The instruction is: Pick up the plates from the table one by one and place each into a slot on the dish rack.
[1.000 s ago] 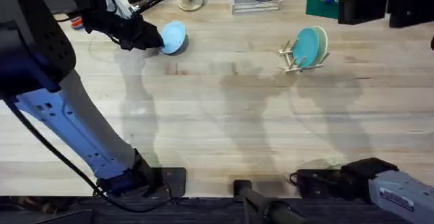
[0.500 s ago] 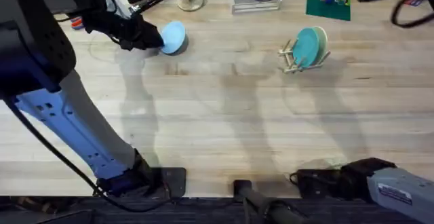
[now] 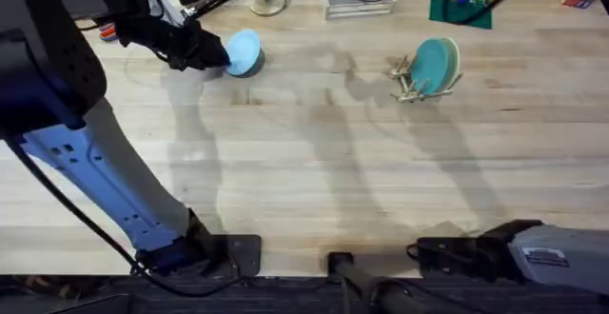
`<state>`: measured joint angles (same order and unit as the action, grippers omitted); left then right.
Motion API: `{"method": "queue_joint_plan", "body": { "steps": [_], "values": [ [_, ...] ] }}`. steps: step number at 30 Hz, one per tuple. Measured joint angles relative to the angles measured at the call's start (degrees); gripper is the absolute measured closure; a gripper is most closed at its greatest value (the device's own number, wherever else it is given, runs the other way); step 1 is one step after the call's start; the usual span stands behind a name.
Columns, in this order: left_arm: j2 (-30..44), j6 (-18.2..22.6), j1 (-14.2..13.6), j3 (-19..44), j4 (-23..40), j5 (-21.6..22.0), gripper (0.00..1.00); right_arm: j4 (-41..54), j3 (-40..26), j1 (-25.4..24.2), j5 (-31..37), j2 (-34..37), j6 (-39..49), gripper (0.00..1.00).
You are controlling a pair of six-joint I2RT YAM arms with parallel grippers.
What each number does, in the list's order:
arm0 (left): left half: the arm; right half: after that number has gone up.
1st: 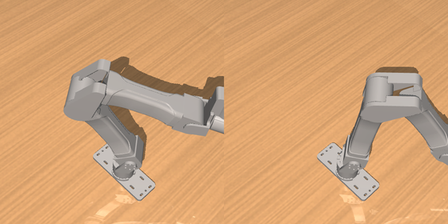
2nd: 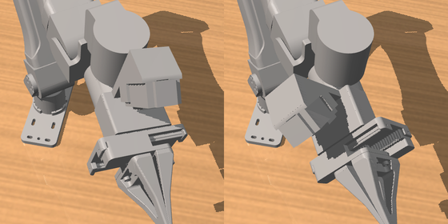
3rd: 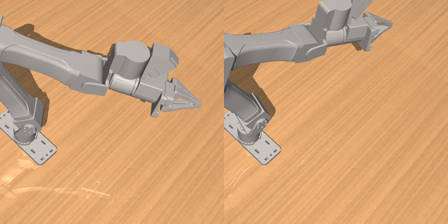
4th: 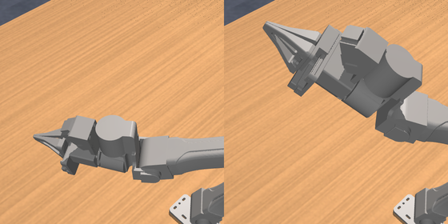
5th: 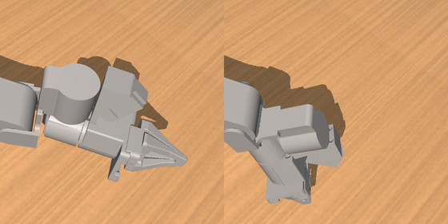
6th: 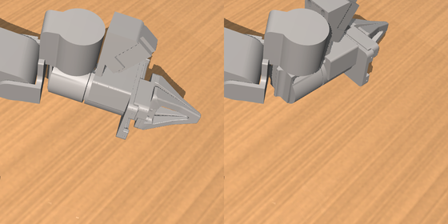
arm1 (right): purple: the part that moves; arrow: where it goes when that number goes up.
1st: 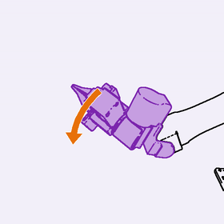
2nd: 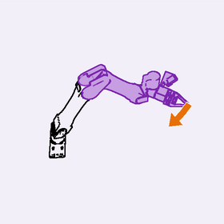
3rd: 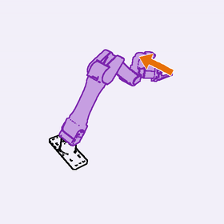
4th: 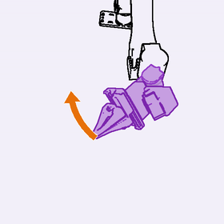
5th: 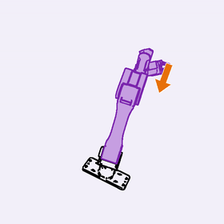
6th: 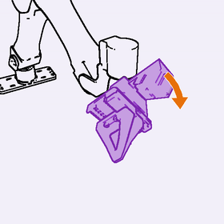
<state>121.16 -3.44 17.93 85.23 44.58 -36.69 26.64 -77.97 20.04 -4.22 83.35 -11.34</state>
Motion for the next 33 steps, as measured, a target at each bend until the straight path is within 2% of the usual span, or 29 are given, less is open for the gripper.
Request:
{"method": "queue_joint_plan", "body": {
  "steps": [16, 33],
  "values": [
    [0.0, 0.0, 0.0, 0.0, -0.5, 0.0, 0.96, -14.7, 0.0, 5.6, -9.0, 14.9, -9.4, 0.007],
    [0.0, 0.0, -0.2, 0.0, -2.2, 0.4, 0.96, -26.5, 0.0, 10.9, -10.5, 25.0, -19.0, 0.007]
  ]
}}
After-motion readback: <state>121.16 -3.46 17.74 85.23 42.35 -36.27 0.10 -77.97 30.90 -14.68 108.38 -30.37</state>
